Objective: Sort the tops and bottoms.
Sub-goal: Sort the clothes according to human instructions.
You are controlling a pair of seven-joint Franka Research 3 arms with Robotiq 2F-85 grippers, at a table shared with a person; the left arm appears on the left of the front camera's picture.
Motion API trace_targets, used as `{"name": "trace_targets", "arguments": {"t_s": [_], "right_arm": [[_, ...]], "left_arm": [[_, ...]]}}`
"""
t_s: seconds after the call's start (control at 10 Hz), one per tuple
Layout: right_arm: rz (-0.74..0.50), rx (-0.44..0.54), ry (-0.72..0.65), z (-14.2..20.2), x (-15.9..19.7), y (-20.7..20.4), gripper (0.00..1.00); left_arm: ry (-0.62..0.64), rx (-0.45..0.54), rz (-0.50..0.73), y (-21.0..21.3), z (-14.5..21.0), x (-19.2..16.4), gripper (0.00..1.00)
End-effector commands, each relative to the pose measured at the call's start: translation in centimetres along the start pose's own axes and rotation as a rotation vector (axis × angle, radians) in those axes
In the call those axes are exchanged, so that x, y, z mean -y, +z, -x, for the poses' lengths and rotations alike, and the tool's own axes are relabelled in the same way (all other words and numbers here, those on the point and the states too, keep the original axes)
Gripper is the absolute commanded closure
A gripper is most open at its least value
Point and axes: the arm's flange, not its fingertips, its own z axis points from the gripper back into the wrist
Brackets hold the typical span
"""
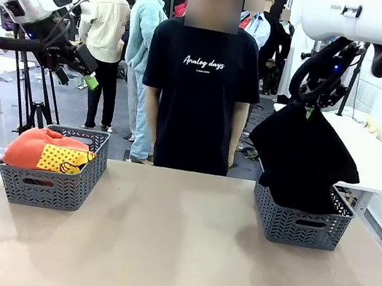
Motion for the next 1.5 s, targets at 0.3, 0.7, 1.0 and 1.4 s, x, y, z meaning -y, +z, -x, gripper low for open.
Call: {"name": "trace_targets", "arguments": {"t_s": [0.3, 0.7, 1.0, 1.4], "right_arm": [[-0.025, -0.105, -0.052, -9.0, 3.1, -0.9, 1.0], [-0.089, -0.278, -0.09, -8.6, 7.5, -8.0, 1.0], [-0.15, -0.356, -0.136, -7.3, 10.1, -12.8, 1.0], [-0.068, -0.31, -0.128, -5.6, 9.4, -12.7, 1.0]], "left_arm": [[0.002, 0.003, -0.001, 0.1, 0.1, 0.0, 0.0], [0.002, 0.003, -0.001, 0.1, 0.1, 0.0, 0.0], [0.002, 0.003, -0.001, 0.1, 0.1, 0.0, 0.0], [0.002, 0.003, -0.001, 0.1, 0.1, 0.0, 0.0]]}}
